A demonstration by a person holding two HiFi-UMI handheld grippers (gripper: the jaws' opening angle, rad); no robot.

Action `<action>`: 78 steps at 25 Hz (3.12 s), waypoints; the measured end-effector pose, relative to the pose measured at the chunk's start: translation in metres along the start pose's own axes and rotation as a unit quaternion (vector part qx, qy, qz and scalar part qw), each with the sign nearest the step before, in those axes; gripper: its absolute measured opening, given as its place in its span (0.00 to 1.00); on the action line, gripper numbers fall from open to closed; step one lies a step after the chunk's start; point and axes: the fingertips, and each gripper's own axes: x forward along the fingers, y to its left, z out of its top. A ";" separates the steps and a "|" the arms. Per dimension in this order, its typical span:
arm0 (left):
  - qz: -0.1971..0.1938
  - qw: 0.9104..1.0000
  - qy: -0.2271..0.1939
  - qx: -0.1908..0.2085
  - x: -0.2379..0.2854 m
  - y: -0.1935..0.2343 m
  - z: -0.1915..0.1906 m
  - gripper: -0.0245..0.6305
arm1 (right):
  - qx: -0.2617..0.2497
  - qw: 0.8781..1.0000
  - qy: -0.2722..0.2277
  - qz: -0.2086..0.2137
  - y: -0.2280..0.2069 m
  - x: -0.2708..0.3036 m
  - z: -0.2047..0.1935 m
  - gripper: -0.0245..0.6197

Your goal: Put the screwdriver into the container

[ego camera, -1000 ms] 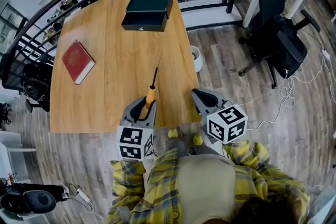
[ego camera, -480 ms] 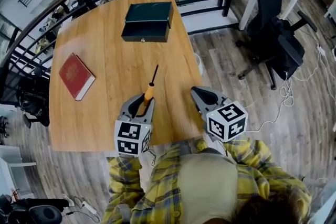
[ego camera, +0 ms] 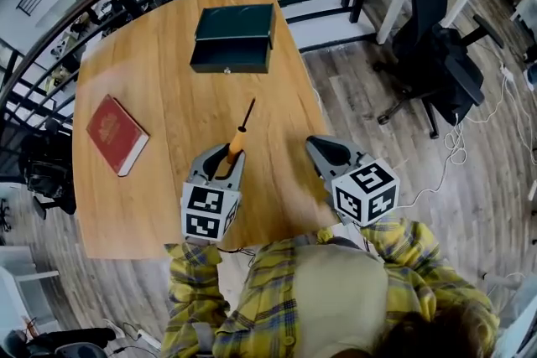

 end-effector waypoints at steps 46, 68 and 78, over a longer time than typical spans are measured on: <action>-0.037 0.966 0.102 0.236 0.131 0.135 0.017 0.20 | -0.006 0.998 0.058 -0.024 -0.011 0.080 0.000 0.14; -0.034 0.927 0.105 0.358 0.180 0.181 0.032 0.20 | -0.016 0.996 0.084 0.002 -0.009 0.142 0.001 0.14; -0.039 0.922 0.103 0.371 0.204 0.202 0.033 0.20 | -0.007 0.995 0.100 -0.001 -0.020 0.164 -0.008 0.14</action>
